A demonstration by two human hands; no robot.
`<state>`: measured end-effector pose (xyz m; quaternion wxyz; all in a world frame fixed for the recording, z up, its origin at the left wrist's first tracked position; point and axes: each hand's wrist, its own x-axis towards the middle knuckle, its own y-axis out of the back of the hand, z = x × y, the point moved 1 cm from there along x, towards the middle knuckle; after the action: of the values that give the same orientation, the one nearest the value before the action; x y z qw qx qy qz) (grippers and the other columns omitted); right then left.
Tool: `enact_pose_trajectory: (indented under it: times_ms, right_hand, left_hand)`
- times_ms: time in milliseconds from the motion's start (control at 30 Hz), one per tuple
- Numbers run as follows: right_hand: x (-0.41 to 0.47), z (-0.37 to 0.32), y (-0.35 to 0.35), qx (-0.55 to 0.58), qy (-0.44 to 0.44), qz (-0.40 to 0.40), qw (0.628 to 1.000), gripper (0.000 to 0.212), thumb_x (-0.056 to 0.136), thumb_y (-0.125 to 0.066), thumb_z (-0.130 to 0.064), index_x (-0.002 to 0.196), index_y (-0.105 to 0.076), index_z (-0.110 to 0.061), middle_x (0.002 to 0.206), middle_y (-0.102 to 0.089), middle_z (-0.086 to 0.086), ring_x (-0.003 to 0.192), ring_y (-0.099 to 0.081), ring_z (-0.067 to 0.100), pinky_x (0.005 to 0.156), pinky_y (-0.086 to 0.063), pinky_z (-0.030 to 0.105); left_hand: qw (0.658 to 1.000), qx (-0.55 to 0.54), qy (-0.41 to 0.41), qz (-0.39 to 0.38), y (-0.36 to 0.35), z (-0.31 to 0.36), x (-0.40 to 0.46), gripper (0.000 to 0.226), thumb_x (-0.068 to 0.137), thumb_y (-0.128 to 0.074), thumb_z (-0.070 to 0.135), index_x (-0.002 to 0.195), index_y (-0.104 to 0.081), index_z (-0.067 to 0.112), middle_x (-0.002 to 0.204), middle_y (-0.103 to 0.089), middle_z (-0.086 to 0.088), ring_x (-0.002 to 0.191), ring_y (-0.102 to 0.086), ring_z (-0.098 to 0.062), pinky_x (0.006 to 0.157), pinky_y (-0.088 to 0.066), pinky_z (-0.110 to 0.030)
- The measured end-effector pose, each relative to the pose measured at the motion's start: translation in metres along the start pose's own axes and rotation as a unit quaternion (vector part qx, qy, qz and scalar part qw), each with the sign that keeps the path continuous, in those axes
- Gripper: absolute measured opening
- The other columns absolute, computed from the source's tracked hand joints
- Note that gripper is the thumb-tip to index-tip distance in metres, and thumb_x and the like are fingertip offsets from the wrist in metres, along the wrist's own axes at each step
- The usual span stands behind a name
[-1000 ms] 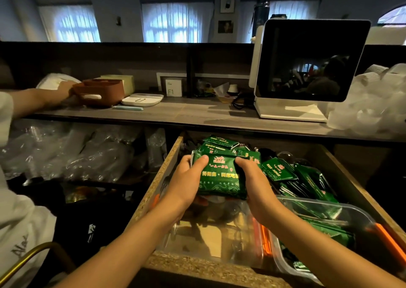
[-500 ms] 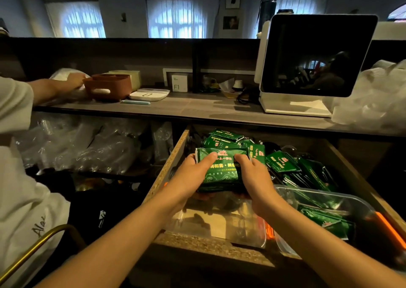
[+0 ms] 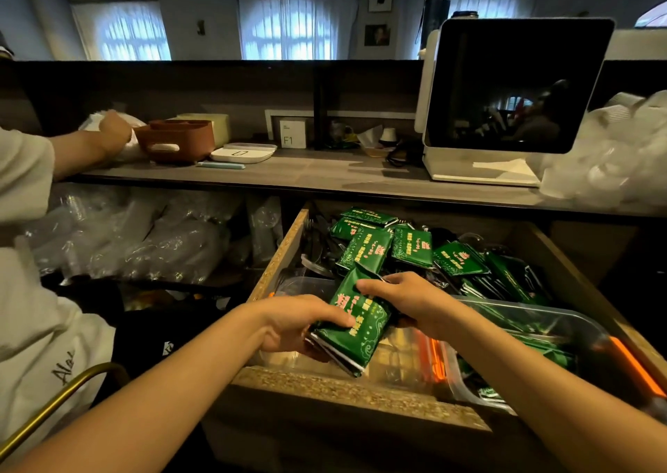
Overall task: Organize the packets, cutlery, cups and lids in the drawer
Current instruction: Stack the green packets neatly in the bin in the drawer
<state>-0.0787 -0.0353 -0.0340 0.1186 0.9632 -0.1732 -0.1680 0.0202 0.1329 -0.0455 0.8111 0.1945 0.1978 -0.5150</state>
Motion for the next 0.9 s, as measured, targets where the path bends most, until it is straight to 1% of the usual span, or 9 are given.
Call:
enact_pose_trajectory:
  times_ms: [67, 167, 267, 333, 433, 500, 633, 767, 900]
  right_hand:
    - [0.002, 0.004, -0.001, 0.020, -0.004, 0.016, 1.000, 0.049, 0.080, -0.077, -0.041, 0.107, -0.067, -0.001, 0.086, -0.075, 0.011, 0.077, -0.073, 0.025, 0.075, -0.060, 0.040]
    - [0.001, 0.005, 0.005, 0.023, -0.007, 0.027, 0.999, 0.047, 0.084, -0.071, -0.041, 0.104, -0.065, 0.000, 0.090, -0.075, 0.016, 0.081, -0.073, 0.031, 0.081, -0.059, 0.048]
    - [-0.003, 0.001, 0.019, -0.107, 0.008, 0.077, 0.991, 0.052, 0.086, -0.060, -0.055, 0.099, -0.067, -0.004, 0.091, -0.072, 0.016, 0.081, -0.073, 0.029, 0.083, -0.059, 0.046]
    - [-0.004, -0.001, 0.031, -0.151, 0.035, 0.113, 0.981, 0.048, 0.090, -0.058, -0.051, 0.095, -0.069, -0.005, 0.090, -0.072, 0.014, 0.073, -0.069, 0.023, 0.078, -0.060, 0.041]
    - [-0.002, -0.001, 0.049, -0.097, 0.063, 0.139, 0.984, 0.033, 0.095, -0.059, -0.040, 0.094, -0.070, -0.009, 0.089, -0.071, 0.010, 0.066, -0.062, 0.017, 0.063, -0.056, 0.030]
    - [0.004, 0.004, 0.057, -0.055, 0.063, 0.145, 0.986, 0.029, 0.095, -0.060, -0.036, 0.094, -0.070, -0.008, 0.087, -0.070, 0.009, 0.065, -0.061, 0.016, 0.059, -0.053, 0.029]
    - [0.015, 0.016, 0.059, 0.062, 0.011, 0.111, 0.992, 0.034, 0.097, -0.056, -0.036, 0.098, -0.067, -0.004, 0.082, -0.066, 0.009, 0.068, -0.061, 0.021, 0.066, -0.053, 0.033]
    - [0.021, 0.031, 0.058, 0.108, 0.021, 0.155, 0.982, 0.041, 0.101, -0.049, -0.034, 0.104, -0.064, 0.004, 0.086, -0.066, 0.015, 0.077, -0.063, 0.026, 0.072, -0.055, 0.033]
    - [0.015, 0.036, 0.062, 0.060, 0.029, 0.189, 0.980, 0.038, 0.101, -0.044, -0.033, 0.086, -0.066, -0.006, 0.094, -0.071, 0.017, 0.090, -0.069, 0.028, 0.086, -0.057, 0.041]
  left_hand:
    - [1.000, -0.013, -0.002, 0.013, -0.006, 0.000, 0.007, 0.038, 0.092, -0.068, 0.037, 0.118, -0.065, 0.010, 0.110, -0.074, -0.010, 0.097, -0.071, -0.020, 0.083, -0.058, -0.032]
    - [0.999, -0.046, 0.013, 0.022, -0.011, 0.003, 0.012, 0.035, 0.092, -0.065, 0.042, 0.112, -0.065, 0.013, 0.091, -0.076, -0.005, 0.079, -0.072, -0.017, 0.067, -0.058, -0.029]
    - [0.997, -0.069, 0.023, 0.031, -0.012, 0.003, 0.017, 0.034, 0.091, -0.066, 0.042, 0.110, -0.066, 0.013, 0.102, -0.076, -0.008, 0.094, -0.071, -0.023, 0.092, -0.057, -0.039]
    - [0.996, -0.066, 0.053, 0.022, -0.016, -0.001, 0.023, 0.036, 0.089, -0.068, 0.043, 0.109, -0.068, 0.013, 0.108, -0.076, -0.010, 0.102, -0.069, -0.026, 0.103, -0.051, -0.042]
    - [0.989, -0.098, 0.112, -0.013, -0.024, -0.006, 0.031, 0.031, 0.090, -0.069, 0.033, 0.108, -0.069, 0.007, 0.100, -0.076, -0.013, 0.095, -0.071, -0.027, 0.093, -0.056, -0.039]
    - [0.979, -0.148, 0.134, -0.036, -0.031, -0.006, 0.036, 0.032, 0.089, -0.069, 0.022, 0.112, -0.067, 0.000, 0.108, -0.073, -0.020, 0.103, -0.070, -0.034, 0.097, -0.054, -0.044]
    - [0.976, -0.176, 0.126, -0.022, -0.039, -0.007, 0.056, 0.030, 0.093, -0.063, 0.018, 0.116, -0.067, -0.001, 0.118, -0.071, -0.022, 0.116, -0.065, -0.036, 0.107, -0.047, -0.048]
    - [0.985, -0.115, 0.130, -0.014, -0.047, -0.011, 0.070, 0.021, 0.096, -0.062, 0.018, 0.109, -0.067, 0.002, 0.103, -0.075, -0.015, 0.104, -0.071, -0.029, 0.098, -0.054, -0.040]
    - [0.990, -0.032, 0.137, -0.028, -0.042, -0.028, 0.086, 0.064, 0.069, -0.088, 0.040, 0.121, -0.067, 0.008, 0.120, -0.072, -0.012, 0.118, -0.066, -0.029, 0.110, -0.043, -0.038]
